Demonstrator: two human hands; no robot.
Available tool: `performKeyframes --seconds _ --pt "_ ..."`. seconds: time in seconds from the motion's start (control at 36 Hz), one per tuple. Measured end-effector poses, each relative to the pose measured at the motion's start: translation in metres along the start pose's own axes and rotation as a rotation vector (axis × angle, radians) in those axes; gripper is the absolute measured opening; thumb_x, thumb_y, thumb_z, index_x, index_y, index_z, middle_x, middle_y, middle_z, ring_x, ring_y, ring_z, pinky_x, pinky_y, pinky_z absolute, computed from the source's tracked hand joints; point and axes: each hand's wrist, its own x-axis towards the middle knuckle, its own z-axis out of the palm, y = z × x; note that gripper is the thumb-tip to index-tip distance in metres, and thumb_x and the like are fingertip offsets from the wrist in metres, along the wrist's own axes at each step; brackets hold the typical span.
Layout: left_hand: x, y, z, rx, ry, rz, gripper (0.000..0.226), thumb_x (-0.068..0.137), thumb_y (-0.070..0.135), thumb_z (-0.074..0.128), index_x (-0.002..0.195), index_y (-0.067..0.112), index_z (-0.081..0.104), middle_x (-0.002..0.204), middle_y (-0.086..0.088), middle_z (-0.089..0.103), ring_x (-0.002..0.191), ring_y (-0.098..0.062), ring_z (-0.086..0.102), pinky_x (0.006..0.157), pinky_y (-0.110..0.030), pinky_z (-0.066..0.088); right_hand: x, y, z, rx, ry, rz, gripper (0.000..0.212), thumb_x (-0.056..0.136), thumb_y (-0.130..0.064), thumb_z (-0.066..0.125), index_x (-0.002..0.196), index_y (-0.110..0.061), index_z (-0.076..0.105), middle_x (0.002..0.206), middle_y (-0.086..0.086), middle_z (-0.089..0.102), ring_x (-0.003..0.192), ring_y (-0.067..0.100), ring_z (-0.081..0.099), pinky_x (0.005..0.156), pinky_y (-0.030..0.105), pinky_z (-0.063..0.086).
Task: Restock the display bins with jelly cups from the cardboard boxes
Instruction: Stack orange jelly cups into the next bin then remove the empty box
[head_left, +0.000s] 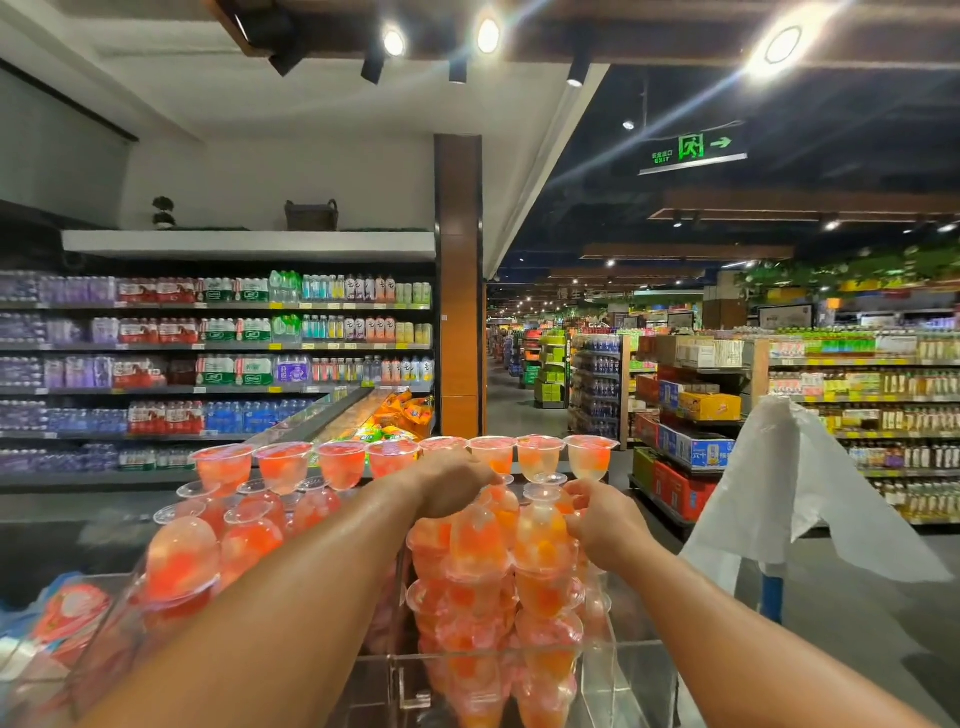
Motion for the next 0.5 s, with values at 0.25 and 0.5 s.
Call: performKeyframes --seconds 0.25,0.5 --pt "-0.007 -0.007 0.008 -0.113 0.014 0.069 0.047 0.104 0.022 0.029 0.145 0.026 0.053 0.156 0.002 0.044 0.143 -0.018 0.039 0.119 -0.04 0.031 -0.001 0.001 -0.007 0.066 -0.059 -0.007 0.054 0.093 -0.022 0.071 0.144 -0.021 0.053 0.13 0.003 0.063 0.106 0.017 0.063 0.084 0.031 0.058" --pt "-0.028 -0.019 0.002 -0.054 0.192 0.119 0.048 0.102 0.026 0.04 0.149 0.029 0.048 0.158 0.005 0.04 0.147 -0.016 0.033 0.121 -0.041 0.028 -0.005 0.008 -0.014 0.04 0.063 -0.039 0.044 0.095 -0.034 0.067 0.136 -0.018 0.059 0.128 0.005 0.066 0.109 0.022 0.062 0.093 0.04 0.054"
